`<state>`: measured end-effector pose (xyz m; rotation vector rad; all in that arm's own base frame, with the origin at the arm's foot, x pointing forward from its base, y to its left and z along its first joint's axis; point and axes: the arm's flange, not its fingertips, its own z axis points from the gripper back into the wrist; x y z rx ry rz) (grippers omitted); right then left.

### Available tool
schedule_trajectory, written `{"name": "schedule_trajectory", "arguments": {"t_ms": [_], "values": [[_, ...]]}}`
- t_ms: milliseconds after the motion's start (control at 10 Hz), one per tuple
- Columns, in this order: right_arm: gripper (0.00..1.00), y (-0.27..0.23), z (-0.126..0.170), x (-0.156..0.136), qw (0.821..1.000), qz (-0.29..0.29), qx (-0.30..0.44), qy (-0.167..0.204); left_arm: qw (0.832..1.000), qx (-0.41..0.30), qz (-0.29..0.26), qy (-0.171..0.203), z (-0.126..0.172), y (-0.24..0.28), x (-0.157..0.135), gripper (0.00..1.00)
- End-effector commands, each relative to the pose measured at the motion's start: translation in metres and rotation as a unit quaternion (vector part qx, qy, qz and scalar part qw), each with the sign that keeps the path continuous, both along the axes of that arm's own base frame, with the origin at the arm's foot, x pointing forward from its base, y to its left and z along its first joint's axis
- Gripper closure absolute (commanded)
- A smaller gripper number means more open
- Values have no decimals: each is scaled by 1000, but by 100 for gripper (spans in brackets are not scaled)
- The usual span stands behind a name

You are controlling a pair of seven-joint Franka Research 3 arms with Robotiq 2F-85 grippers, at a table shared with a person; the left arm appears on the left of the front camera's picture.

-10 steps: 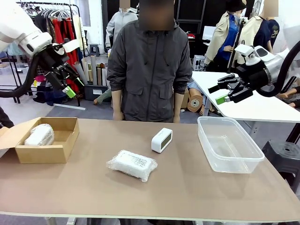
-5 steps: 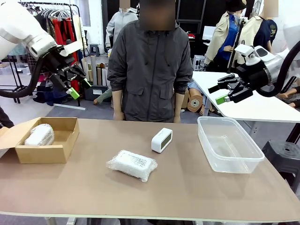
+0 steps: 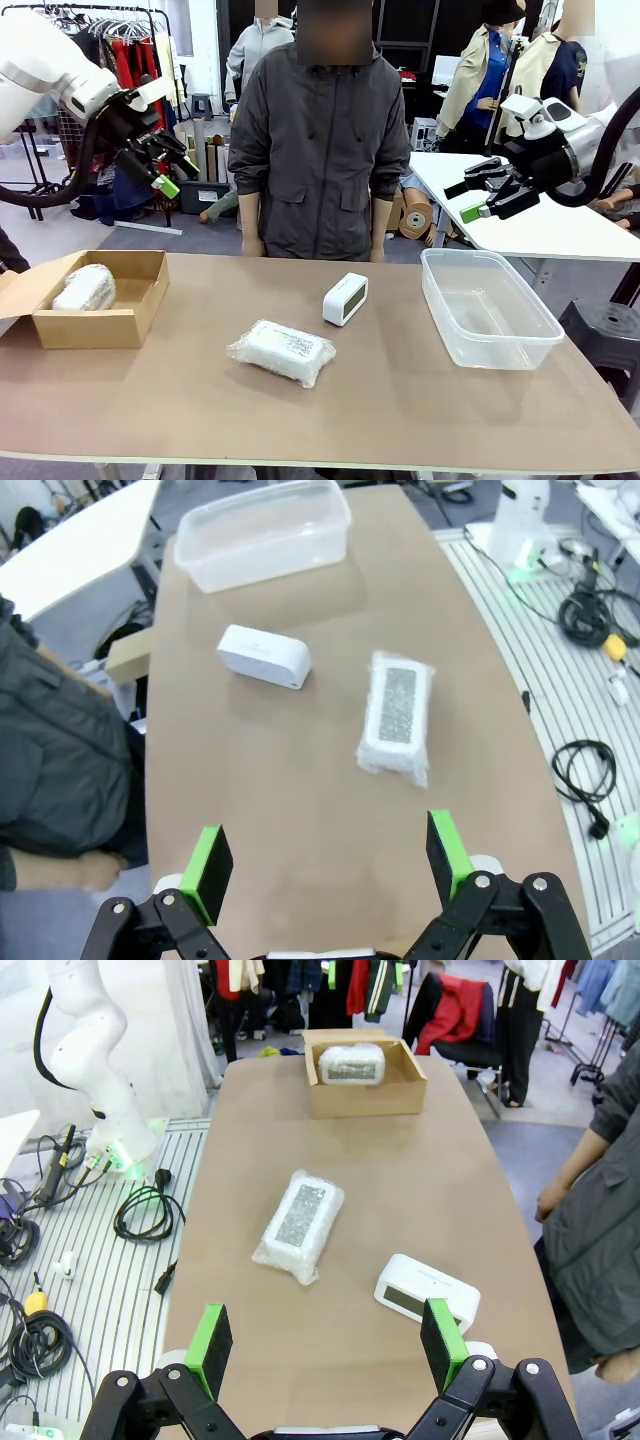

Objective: Separate and place wrapped and unwrapped clocks.
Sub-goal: Pick up the Digital clock indicated by the person.

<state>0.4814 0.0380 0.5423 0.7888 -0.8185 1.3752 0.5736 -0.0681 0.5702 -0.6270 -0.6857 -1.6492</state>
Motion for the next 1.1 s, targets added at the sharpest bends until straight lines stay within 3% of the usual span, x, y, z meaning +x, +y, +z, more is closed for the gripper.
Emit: {"name": "schedule_trajectory", "arguments": {"t_ms": [0, 200, 1000], "values": [[0, 1, 2, 0, 1000, 2, 3, -2, 1000, -14, 18, 10, 1, -3, 1, 0], [0, 1, 2, 0, 1000, 2, 3, -2, 1000, 11, 20, -2, -1, -6, -2, 0], [0, 1, 2, 0, 1000, 2, 3, -2, 1000, -2, 13, 9, 0, -1, 1, 0]]}}
